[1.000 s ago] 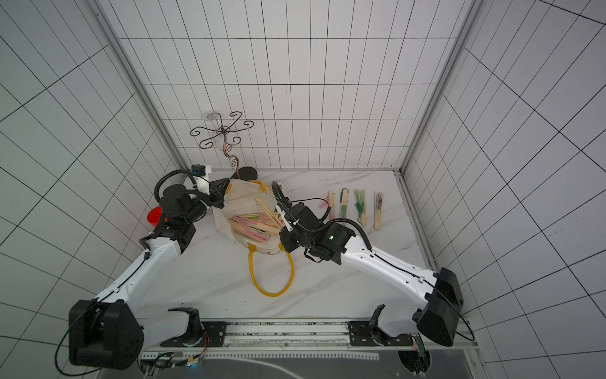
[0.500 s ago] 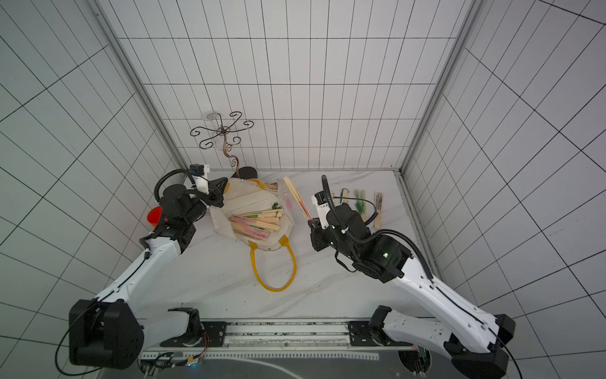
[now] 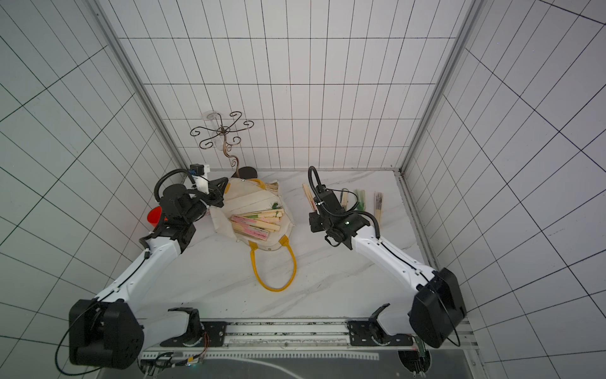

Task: Take out the folding fans from the tote bags
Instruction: Place the folding fan at the center of the board.

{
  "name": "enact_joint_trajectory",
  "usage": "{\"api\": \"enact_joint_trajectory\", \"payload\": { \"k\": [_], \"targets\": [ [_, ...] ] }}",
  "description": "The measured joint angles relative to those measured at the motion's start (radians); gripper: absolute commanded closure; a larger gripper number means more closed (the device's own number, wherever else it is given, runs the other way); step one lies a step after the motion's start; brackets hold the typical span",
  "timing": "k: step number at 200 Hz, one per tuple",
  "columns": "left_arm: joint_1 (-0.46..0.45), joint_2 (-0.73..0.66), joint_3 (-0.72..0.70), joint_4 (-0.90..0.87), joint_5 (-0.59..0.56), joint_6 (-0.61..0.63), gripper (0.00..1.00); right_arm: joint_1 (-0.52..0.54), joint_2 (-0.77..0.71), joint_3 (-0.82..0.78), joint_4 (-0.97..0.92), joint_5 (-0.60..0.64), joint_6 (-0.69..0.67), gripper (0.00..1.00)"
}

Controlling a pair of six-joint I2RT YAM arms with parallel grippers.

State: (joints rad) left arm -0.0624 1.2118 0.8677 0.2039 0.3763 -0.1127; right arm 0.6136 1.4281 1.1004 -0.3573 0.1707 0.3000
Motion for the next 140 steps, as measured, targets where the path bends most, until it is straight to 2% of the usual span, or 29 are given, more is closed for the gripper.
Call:
{"api": "enact_joint_trajectory", "payload": {
  "k": [64, 140],
  "targets": [
    [0.0, 0.0, 0.0, 0.0, 0.006, -0.004, 1.0, -0.072, 0.321, 0.002, 0.16, -0.034, 0.012, 0.95],
    [0.002, 0.0, 0.0, 0.0, 0.006, -0.004, 1.0, -0.134, 0.416, 0.003, 0.224, -0.085, 0.044, 0.71]
  ]
}}
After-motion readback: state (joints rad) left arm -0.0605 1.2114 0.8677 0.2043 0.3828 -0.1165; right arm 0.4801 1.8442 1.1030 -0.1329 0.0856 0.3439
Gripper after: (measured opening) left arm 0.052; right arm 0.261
